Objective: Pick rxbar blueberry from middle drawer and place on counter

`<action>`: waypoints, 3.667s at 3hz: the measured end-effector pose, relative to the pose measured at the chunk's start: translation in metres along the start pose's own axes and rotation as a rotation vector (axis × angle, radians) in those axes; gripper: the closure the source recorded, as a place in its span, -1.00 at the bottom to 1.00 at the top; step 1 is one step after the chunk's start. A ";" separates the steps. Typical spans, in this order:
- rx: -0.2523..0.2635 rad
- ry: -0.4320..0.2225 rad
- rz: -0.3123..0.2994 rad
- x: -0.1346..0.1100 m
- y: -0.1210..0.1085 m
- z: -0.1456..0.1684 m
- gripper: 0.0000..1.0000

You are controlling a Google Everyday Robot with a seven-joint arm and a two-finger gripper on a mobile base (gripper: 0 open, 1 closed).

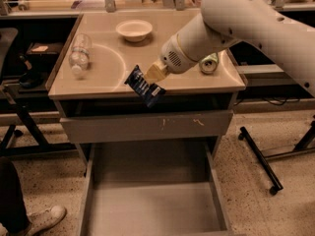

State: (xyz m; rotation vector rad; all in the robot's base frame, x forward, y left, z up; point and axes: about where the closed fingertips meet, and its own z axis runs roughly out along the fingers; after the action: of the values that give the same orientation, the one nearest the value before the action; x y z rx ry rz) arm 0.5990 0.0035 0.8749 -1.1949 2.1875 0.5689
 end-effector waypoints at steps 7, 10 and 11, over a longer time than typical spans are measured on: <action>0.086 0.080 -0.042 -0.081 -0.099 0.055 0.96; 0.086 0.080 -0.042 -0.081 -0.099 0.056 -0.38; 0.085 0.080 -0.042 -0.081 -0.099 0.056 -0.85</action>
Offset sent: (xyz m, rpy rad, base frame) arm 0.0777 -0.0012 0.0484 -0.0420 -0.0336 -0.0377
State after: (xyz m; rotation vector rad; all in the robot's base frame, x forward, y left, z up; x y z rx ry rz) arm 0.7342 0.0368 0.8786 -1.2341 2.2245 0.4126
